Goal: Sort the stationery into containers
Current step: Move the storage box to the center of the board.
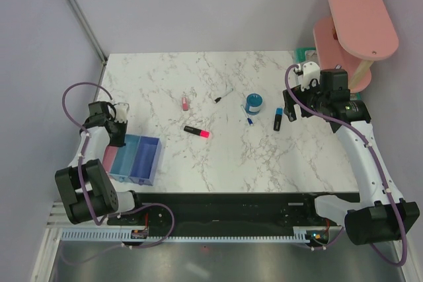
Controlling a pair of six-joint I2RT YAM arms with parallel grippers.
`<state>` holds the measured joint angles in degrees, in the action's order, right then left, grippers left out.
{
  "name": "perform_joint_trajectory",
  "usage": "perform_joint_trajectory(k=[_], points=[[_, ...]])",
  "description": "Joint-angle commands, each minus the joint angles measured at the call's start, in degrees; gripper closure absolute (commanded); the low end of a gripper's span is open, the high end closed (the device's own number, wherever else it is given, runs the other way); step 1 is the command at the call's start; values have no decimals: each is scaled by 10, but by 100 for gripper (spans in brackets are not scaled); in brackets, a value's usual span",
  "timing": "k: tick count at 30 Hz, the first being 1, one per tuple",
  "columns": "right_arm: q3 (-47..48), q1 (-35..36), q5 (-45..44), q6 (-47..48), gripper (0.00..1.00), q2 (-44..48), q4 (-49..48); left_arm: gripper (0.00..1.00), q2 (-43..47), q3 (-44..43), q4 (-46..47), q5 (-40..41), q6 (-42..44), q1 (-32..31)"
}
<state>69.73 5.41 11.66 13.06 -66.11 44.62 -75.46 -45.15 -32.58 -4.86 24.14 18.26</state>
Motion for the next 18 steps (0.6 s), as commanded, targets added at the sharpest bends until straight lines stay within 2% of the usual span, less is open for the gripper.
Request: perform_joint_trajectory(k=[1,10,18], points=[[4,-2,9,8,2,4,-9,98,-30,-8,26,13,6,1],[3,-1,11,8,2,3,-9,98,-86,-85,26,7,-47,0],[8,-2,16,7,2,-3,-11,98,-204,-200,25,5,-137,0]])
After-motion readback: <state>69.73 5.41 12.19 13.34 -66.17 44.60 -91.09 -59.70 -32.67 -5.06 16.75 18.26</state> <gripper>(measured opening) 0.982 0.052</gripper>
